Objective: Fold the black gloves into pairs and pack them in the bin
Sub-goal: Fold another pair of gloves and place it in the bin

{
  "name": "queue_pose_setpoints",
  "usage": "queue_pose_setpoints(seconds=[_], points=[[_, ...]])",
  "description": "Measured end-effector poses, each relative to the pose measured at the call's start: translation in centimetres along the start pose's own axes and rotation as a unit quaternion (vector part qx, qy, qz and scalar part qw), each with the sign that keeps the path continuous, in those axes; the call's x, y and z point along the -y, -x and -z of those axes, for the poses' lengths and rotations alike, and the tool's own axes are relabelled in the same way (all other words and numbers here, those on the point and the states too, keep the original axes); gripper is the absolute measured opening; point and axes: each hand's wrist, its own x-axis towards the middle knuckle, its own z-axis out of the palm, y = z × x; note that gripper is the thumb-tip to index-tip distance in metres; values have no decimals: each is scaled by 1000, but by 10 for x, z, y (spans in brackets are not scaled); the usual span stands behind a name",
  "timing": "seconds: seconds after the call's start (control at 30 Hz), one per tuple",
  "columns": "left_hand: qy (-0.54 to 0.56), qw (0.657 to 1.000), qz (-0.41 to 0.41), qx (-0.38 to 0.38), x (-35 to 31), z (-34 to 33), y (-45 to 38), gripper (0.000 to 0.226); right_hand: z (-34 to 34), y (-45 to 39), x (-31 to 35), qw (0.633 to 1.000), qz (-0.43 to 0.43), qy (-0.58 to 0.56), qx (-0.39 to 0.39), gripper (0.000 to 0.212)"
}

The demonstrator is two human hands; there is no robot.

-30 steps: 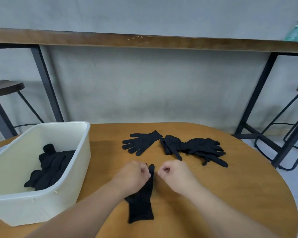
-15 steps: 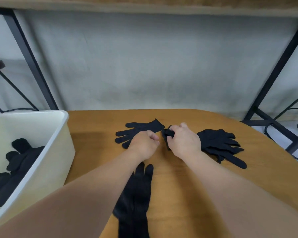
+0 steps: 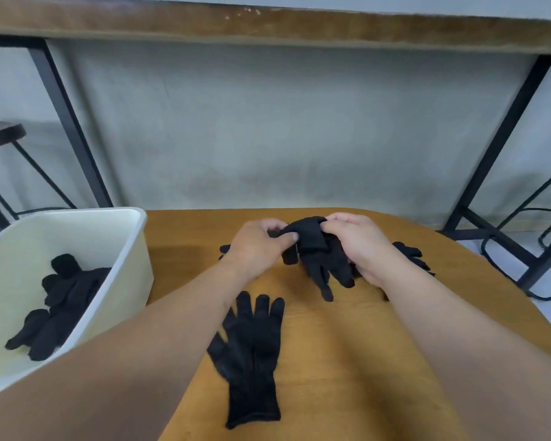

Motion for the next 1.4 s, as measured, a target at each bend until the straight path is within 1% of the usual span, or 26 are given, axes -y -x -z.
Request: queue_pose_setpoints(seconds=[0.07, 0.13, 0.17, 0.23, 0.27, 0.3, 0.33, 0.37, 0.4, 0.43, 0.5, 0.57, 0.6, 0.7, 0.8, 0.87, 1.07, 1.17, 1.3, 1.4], points=[[19, 1000, 8, 18, -13, 16, 12, 18, 3, 10, 9, 1000, -2, -11, -4, 15], [27, 999, 19, 43, -22, 31, 24, 27, 2, 21, 15, 1000, 19, 12, -10, 10], [32, 998, 22, 55, -27, 38, 30, 30, 2, 28, 19, 998, 45, 43, -11, 16], [48, 995, 30, 79, -36, 49, 43, 32, -1, 40, 27, 986, 115, 122, -5, 43], [54, 994, 39, 89, -39, 54, 49, 33, -3, 47, 32, 976, 150, 155, -8, 49], [58, 992, 51, 96, -42, 59, 54, 35, -6, 52, 37, 968, 181, 173, -9, 48], [60, 991, 62, 99, -44, 64, 60, 38, -9, 58, 42, 964, 203, 171, -10, 38], [64, 990, 70, 100, -45, 69, 65, 41, -13, 62, 48, 964, 212, 159, -12, 24], [72, 990, 74, 98, -46, 74, 70, 46, -16, 67, 54, 967, 210, 141, -12, 11], [79, 990, 72, 91, -47, 80, 76, 50, -20, 73, 60, 970, 204, 130, -8, 6], [97, 991, 58, 68, -49, 93, 89, 49, -26, 84, 69, 977, 183, 112, 5, 18], [107, 992, 30, 64, -52, 102, 95, 40, -26, 88, 74, 984, 148, 99, 14, 27], [100, 992, 14, 68, -54, 106, 99, 35, -26, 89, 76, 986, 135, 93, 21, 28], [58, 994, -30, 83, -58, 115, 112, 22, -30, 99, 83, 985, 136, 92, 48, 17], [39, 997, -52, 42, -62, 115, 116, 15, -32, 104, 88, 983, 137, 104, 66, 10], [39, 998, -50, 24, -63, 115, 115, 17, -32, 105, 91, 982, 133, 110, 74, 11], [8, 999, -30, 40, -50, 110, 109, 15, -36, 99, 82, 977, 121, 156, 83, 11], [9, 999, -26, 24, -43, 105, 104, 15, -42, 92, 75, 976, 124, 162, 76, 10], [11, 999, -48, -15, -40, 103, 98, 16, -46, 86, 72, 974, 164, 150, 32, 9], [4, 998, -51, -34, -35, 101, 97, 12, -48, 86, 70, 969, 181, 164, 25, 9]])
